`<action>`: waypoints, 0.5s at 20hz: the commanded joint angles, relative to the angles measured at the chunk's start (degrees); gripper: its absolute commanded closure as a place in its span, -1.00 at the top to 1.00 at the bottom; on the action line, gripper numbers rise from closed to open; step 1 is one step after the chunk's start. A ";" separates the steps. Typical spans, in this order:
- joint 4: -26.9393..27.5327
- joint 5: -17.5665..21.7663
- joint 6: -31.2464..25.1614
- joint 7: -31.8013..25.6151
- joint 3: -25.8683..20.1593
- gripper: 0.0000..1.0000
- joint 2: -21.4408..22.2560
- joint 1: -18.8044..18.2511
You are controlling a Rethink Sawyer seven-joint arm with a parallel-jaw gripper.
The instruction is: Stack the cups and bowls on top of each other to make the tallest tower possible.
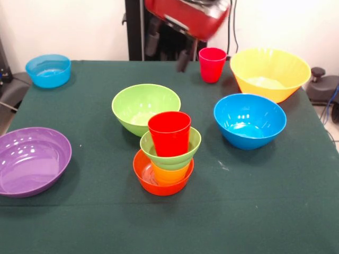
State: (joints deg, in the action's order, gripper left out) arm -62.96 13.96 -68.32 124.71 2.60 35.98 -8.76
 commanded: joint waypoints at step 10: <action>-28.00 2.68 14.12 -38.79 -17.83 1.00 11.15 -18.50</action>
State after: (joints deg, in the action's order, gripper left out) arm -75.93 13.95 -59.14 113.27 -4.54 44.32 -22.64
